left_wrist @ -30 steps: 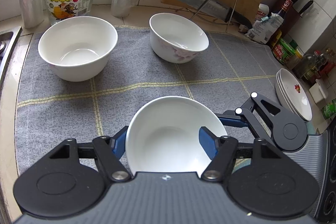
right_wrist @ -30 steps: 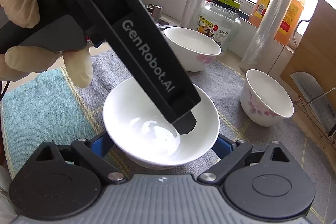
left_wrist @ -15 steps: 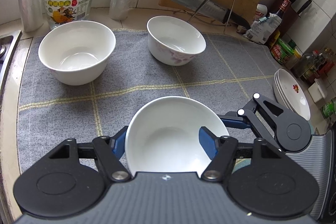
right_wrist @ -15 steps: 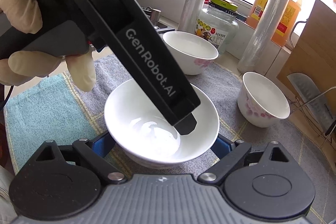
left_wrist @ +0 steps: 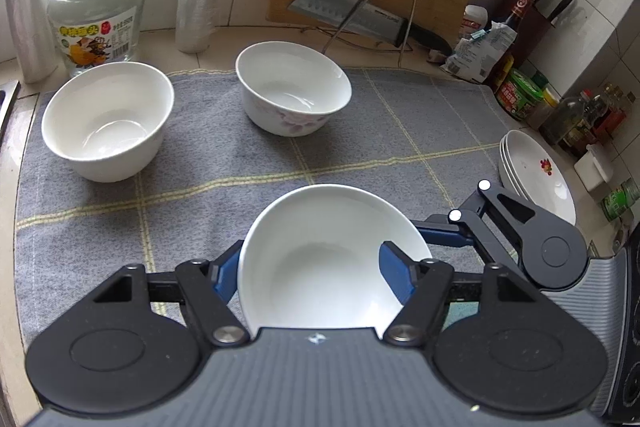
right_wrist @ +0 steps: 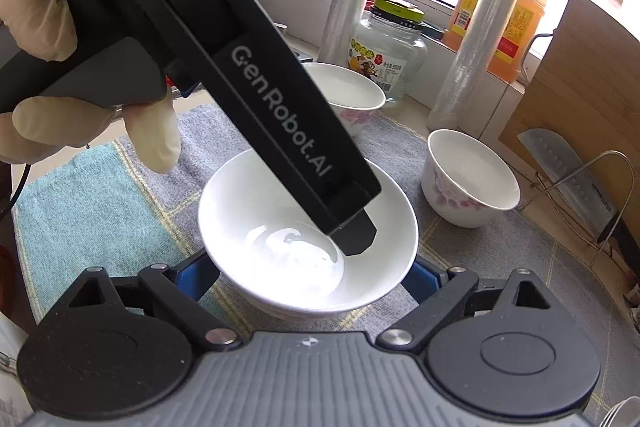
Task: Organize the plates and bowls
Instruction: 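Lift the white bowl with the left gripper and carry it across the towel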
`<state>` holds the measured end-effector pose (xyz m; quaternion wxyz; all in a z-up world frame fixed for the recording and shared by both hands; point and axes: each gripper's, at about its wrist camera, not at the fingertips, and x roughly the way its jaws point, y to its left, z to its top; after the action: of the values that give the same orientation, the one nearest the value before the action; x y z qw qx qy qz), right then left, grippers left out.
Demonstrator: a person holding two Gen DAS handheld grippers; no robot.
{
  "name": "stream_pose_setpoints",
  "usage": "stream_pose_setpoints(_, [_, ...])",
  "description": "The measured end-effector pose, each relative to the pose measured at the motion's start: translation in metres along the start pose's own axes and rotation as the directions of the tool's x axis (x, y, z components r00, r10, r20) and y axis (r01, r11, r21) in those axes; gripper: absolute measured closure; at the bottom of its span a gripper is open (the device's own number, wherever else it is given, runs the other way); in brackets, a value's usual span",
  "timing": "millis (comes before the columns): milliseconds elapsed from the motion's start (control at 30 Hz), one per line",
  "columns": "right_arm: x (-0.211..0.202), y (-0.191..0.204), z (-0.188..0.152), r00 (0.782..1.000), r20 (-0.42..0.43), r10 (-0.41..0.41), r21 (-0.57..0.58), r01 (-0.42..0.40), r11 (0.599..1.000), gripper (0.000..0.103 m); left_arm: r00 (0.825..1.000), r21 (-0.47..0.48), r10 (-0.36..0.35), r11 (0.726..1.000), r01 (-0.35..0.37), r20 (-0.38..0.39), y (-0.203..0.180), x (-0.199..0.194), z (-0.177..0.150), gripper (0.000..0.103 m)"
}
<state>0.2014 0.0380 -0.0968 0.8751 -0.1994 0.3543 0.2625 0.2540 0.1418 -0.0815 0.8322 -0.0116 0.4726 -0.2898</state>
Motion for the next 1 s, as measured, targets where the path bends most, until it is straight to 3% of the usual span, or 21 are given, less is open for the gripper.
stream_pose_setpoints(600, [-0.031,-0.068,-0.066,0.988,-0.084,-0.126,0.122,0.136,0.983,0.006,0.993,0.147,-0.096,0.983,0.105,-0.069,-0.09,0.076,0.023,0.033])
stream_pose_setpoints(1000, [-0.033,-0.099,-0.086,0.985,-0.097,-0.142,0.194,0.159,0.968,0.006,0.99,0.186,-0.105,0.975,0.12,-0.091,-0.115,0.101,0.037,0.033])
